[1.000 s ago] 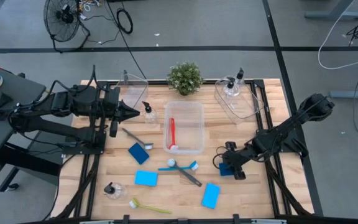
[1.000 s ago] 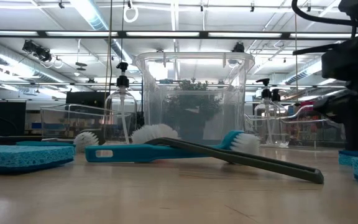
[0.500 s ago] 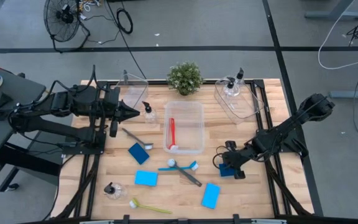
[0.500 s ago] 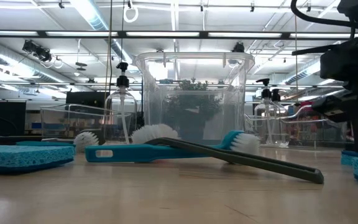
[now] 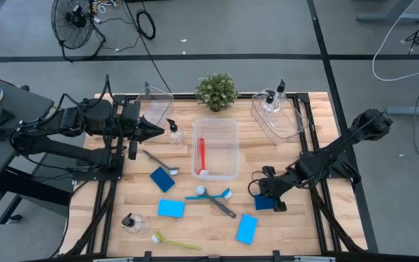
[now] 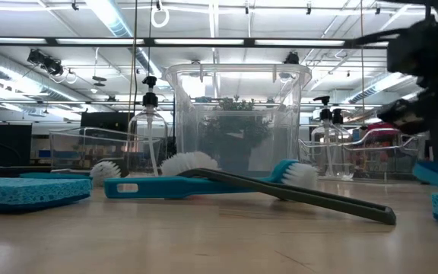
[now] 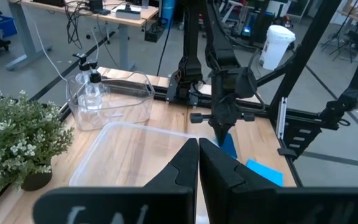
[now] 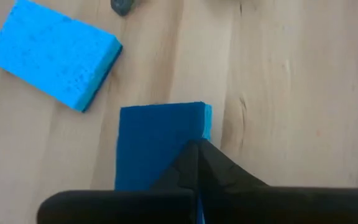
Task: Pick & Place Kitchen Sink Supplies
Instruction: Put the blue sponge in the left transparent bin
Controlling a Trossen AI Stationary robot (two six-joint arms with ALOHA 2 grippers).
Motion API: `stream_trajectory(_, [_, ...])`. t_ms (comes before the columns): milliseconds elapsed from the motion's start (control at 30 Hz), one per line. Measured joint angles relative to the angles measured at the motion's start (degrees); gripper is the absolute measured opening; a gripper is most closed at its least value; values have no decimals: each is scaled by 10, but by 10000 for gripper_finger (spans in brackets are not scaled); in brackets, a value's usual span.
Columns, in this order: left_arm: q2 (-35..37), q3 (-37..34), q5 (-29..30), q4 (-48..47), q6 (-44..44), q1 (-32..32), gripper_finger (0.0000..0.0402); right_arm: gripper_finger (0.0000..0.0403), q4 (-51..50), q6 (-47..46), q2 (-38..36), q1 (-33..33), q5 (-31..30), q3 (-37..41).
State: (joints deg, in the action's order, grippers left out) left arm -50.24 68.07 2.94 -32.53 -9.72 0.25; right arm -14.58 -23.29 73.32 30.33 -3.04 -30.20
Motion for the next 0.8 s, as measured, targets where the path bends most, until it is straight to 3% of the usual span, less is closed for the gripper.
stream_trajectory(600, [0, 0, 0, 19, 0, 0, 16, 0, -198, 30, -73, 0, -7, -177])
stream_trajectory(800, [0, 0, 0, 20, -1, 0, 16, 0, -227, 30, -94, 0, -51, -237])
